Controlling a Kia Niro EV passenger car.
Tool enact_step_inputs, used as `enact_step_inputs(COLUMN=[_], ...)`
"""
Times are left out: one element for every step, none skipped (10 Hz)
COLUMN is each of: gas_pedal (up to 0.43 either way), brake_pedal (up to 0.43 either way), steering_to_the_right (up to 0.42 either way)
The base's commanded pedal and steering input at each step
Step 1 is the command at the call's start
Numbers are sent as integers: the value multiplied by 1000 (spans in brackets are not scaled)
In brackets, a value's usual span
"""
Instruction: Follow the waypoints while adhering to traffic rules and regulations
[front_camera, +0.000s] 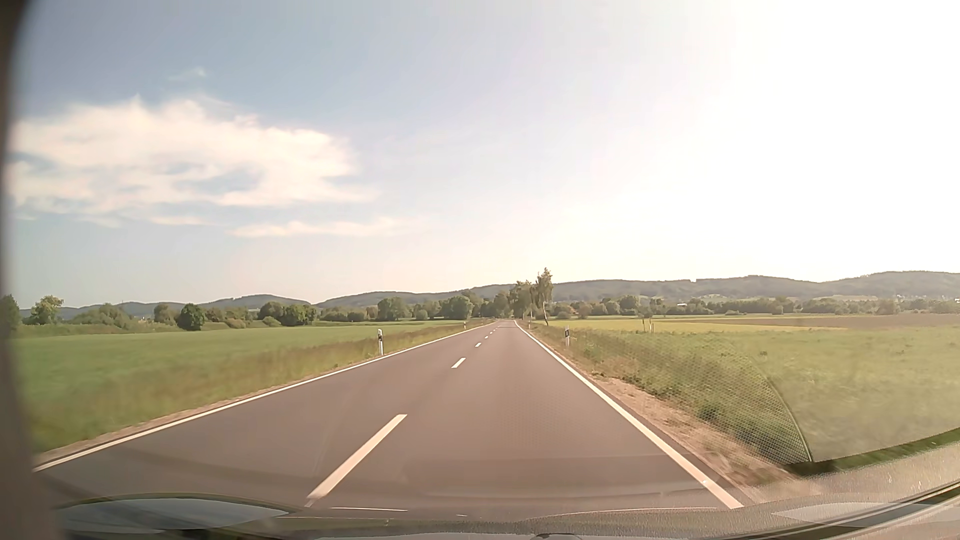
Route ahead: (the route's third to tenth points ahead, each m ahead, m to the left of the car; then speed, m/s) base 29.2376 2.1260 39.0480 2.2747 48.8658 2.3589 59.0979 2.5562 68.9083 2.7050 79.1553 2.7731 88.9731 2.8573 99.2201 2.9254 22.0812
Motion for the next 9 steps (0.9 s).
enact_step_inputs(gas_pedal=[209, 209, 209, 209, 197, 197, 197, 197, 197], brake_pedal=[0, 0, 0, 0, 0, 0, 0, 0, 0], steering_to_the_right=[-1, -2, -2, -2, -2, -3, -3, -3, -3])
